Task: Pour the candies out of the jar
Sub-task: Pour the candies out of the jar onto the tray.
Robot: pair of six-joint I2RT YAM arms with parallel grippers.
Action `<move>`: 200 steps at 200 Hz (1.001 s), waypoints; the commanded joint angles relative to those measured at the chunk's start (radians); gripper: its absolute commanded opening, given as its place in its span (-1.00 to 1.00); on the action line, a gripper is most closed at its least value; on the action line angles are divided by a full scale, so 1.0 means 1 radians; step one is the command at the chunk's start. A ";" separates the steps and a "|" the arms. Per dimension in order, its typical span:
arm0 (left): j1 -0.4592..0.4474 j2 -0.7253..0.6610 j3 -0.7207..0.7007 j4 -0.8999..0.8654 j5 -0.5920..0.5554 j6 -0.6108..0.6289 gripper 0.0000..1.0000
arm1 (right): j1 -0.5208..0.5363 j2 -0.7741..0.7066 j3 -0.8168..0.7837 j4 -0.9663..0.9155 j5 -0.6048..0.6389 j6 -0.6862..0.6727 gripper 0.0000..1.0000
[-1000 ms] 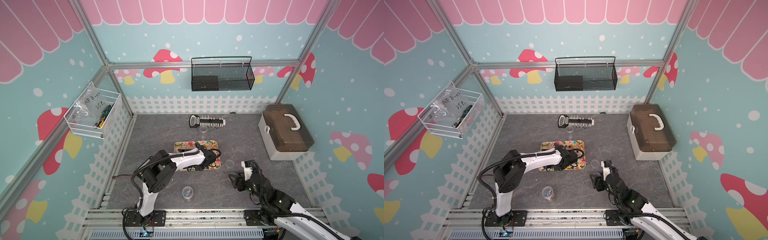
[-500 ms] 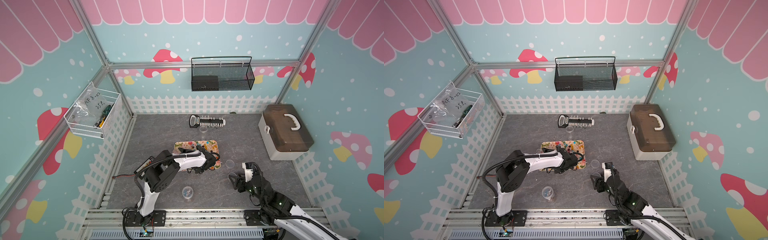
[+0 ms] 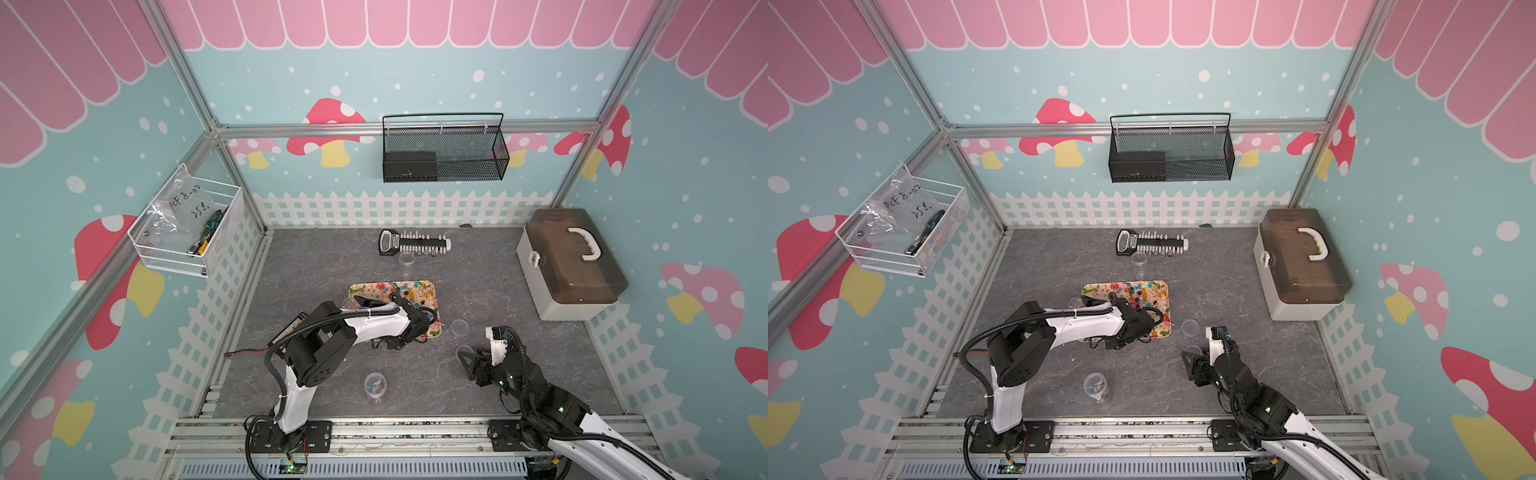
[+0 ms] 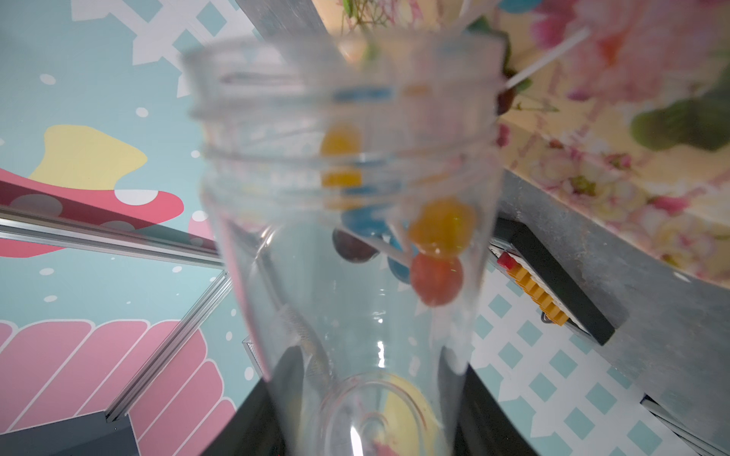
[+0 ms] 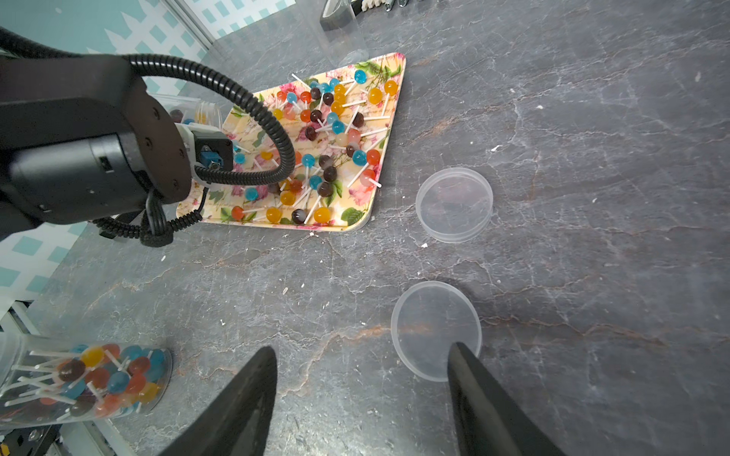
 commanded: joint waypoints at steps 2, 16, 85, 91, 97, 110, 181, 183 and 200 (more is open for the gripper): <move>-0.009 0.003 0.001 0.001 -0.021 0.007 -0.06 | -0.003 -0.025 -0.004 -0.031 0.019 0.028 0.35; -0.012 0.045 0.022 0.009 -0.016 0.001 -0.06 | -0.003 -0.038 -0.006 -0.038 0.021 0.033 0.34; -0.012 0.028 0.030 0.011 -0.035 0.005 -0.07 | -0.003 -0.054 -0.008 -0.054 0.016 0.052 0.33; -0.012 0.004 0.010 0.012 -0.034 0.005 -0.07 | -0.003 -0.054 -0.007 -0.053 0.015 0.054 0.33; -0.010 -0.019 -0.010 0.014 -0.032 0.005 -0.06 | -0.003 -0.055 -0.007 -0.051 0.013 0.055 0.33; -0.008 -0.060 -0.043 0.018 -0.023 0.011 -0.07 | -0.003 -0.056 -0.007 -0.051 0.012 0.058 0.33; -0.016 0.012 0.011 0.013 0.086 -0.011 -0.07 | -0.003 -0.052 -0.005 -0.053 0.009 0.072 0.31; -0.012 0.008 0.011 0.013 0.086 -0.011 -0.06 | -0.003 -0.052 -0.003 -0.053 0.010 0.073 0.31; 0.048 -0.037 0.028 0.008 0.113 -0.041 -0.07 | -0.003 -0.054 -0.002 -0.056 0.006 0.075 0.30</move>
